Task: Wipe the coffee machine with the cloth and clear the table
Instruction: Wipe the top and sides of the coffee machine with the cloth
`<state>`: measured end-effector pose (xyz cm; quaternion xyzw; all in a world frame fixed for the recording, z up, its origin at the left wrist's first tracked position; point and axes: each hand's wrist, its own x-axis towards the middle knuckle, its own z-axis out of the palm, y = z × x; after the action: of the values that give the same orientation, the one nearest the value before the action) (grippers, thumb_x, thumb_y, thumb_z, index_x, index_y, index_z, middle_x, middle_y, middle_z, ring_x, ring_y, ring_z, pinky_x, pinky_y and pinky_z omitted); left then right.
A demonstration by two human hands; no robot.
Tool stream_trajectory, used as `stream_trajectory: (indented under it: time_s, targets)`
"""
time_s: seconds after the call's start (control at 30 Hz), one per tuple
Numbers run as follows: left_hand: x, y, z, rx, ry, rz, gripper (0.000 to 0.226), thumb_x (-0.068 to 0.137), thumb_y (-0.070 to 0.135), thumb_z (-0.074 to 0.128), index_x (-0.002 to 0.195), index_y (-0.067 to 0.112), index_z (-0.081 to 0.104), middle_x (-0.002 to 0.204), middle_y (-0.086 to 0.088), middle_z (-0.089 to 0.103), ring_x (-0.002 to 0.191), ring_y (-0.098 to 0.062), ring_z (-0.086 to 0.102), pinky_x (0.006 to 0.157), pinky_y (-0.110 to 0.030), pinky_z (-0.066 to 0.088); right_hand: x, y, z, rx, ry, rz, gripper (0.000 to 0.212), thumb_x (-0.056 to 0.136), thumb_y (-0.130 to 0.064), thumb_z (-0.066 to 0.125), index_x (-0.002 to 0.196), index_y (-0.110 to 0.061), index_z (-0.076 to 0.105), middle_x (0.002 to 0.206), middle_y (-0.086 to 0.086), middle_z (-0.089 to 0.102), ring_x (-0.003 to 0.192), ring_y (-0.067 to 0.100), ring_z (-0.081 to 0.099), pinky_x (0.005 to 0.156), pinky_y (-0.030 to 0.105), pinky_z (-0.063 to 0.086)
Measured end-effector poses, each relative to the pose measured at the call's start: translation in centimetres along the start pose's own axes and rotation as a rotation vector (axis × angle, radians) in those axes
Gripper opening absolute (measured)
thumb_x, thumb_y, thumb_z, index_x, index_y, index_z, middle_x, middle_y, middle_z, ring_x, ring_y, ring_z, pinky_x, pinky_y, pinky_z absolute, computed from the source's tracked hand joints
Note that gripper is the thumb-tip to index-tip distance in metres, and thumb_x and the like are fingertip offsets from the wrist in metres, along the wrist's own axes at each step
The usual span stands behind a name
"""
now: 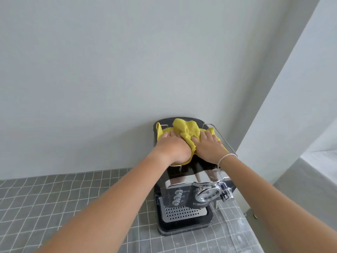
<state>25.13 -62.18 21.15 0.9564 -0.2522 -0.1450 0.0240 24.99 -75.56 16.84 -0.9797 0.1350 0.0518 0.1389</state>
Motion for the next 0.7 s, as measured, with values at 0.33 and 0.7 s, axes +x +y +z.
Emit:
stream_trajectory:
  time_s: [0.33, 0.7]
  targets:
    - [-0.5, -1.9, 1.9, 0.037, 0.126, 0.035, 0.059, 0.103, 0.033, 0.013, 0.156, 0.008, 0.009, 0.166, -0.011, 0.006, 0.154, -0.026, 0.004, 0.125, -0.041, -0.001, -1.0, 0.8, -0.3, 0.004, -0.095, -0.082, 0.081, 0.079, -0.060, 0.004, 0.139, -0.009, 0.027, 0.153, 0.015, 0.014, 0.144, 0.033, 0.007, 0.117, 0.052, 0.008]
    - [-0.4, -3.3, 2.4, -0.693, 0.229, -0.027, 0.065, 0.102, 0.017, 0.031, 0.156, 0.014, -0.004, 0.162, 0.002, -0.027, 0.154, -0.016, -0.003, 0.120, -0.030, 0.013, -1.4, -0.8, -0.7, 0.080, 0.038, -0.076, 0.071, 0.089, -0.056, 0.026, 0.147, -0.015, 0.014, 0.158, 0.004, 0.010, 0.146, 0.028, 0.004, 0.118, 0.045, 0.005]
